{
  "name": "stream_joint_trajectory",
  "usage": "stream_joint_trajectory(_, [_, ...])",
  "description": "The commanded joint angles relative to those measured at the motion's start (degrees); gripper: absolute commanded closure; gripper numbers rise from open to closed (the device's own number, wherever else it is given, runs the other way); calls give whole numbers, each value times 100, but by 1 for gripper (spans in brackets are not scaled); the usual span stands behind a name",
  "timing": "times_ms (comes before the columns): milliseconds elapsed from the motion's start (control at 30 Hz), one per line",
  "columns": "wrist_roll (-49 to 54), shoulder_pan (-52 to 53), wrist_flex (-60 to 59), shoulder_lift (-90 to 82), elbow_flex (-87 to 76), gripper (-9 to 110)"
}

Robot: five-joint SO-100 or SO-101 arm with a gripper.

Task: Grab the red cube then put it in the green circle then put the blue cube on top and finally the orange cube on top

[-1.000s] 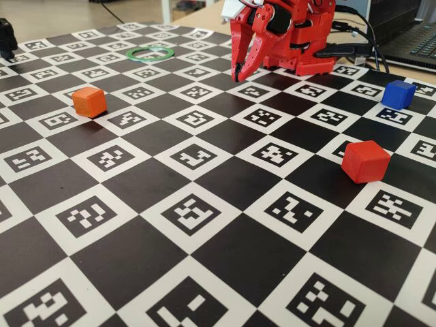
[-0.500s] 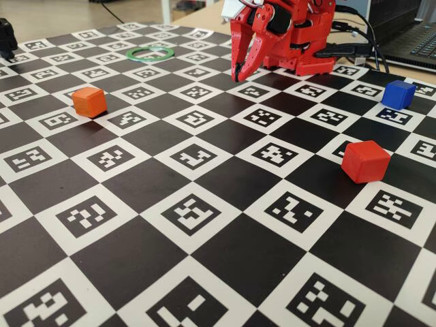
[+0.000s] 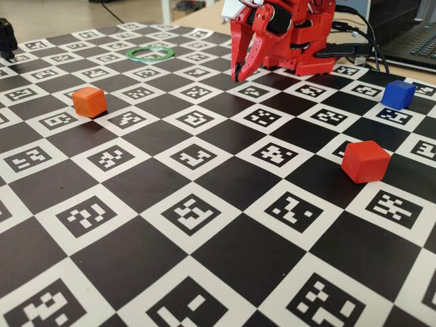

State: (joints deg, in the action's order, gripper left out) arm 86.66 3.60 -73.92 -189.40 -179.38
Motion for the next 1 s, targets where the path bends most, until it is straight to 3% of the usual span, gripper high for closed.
stream_joint_trajectory(0, [26, 44, -369, -299, -316, 107])
stream_joint_trajectory(967, [79, -35, -378, -299, -316, 107])
